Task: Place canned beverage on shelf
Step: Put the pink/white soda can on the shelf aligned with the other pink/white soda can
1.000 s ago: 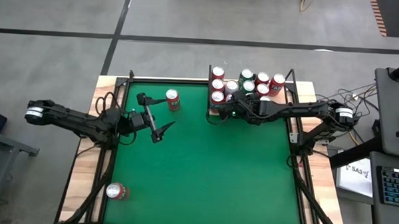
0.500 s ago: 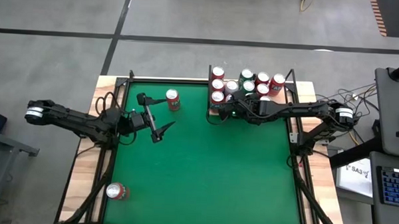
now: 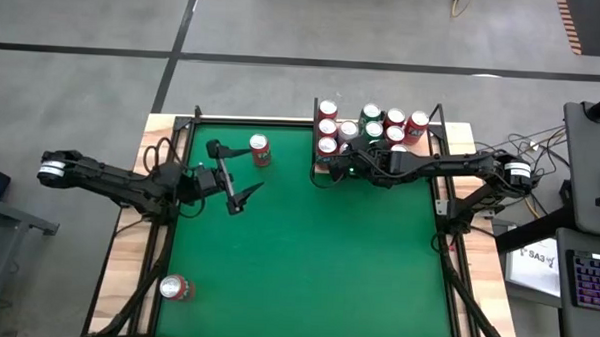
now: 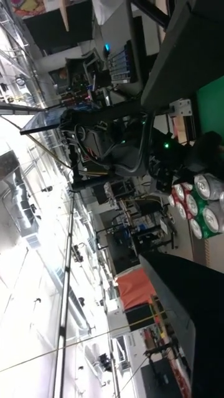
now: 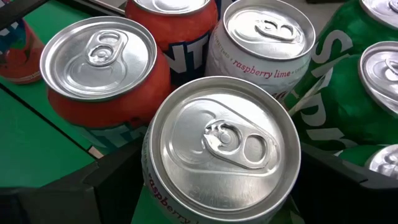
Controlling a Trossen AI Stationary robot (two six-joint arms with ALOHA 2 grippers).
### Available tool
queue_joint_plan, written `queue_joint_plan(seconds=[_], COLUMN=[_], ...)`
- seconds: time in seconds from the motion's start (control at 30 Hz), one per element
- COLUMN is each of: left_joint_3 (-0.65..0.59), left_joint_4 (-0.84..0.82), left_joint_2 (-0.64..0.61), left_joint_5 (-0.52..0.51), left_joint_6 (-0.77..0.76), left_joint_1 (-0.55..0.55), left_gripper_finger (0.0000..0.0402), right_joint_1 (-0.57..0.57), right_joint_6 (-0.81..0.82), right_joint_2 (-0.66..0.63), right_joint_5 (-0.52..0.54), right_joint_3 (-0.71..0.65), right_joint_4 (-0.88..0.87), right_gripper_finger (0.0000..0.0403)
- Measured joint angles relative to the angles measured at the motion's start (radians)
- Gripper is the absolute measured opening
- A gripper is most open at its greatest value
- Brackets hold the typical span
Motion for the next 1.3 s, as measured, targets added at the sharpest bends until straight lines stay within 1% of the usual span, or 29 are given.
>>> queue_joint_plan(seconds=[0.1,0.2,0.87,1.17,1.3], left_joint_3=[0.0,0.0,0.0,0.0,0.0], left_joint_4=[-0.021,-0.035,-0.026,-0.029,-0.029], left_joint_2=[0.0,0.0,0.0,0.0,0.0], left_joint_5=[0.0,0.001,0.0,0.0,0.0], left_joint_6=[-0.009,-0.011,-0.006,-0.005,-0.003], left_joint_1=[0.0,0.0,0.0,0.0,0.0], left_gripper_finger=[0.0382,0.0382,0.0382,0.0382,0.0382], right_joint_1=[0.0,-0.002,-0.007,-0.005,0.0], right_joint_6=[0.0,0.008,0.04,-0.017,-0.045], right_joint_2=[0.0,0.0,-0.01,-0.051,-0.059], right_joint_5=[-0.008,-0.043,-0.041,-0.035,-0.042], right_joint_3=[0.0,0.0,0.005,0.1,0.171], right_joint_4=[0.0,-0.001,-0.001,-0.005,-0.075], right_gripper_finger=[0.0327,0.0327,0.0332,0.0331,0.0331])
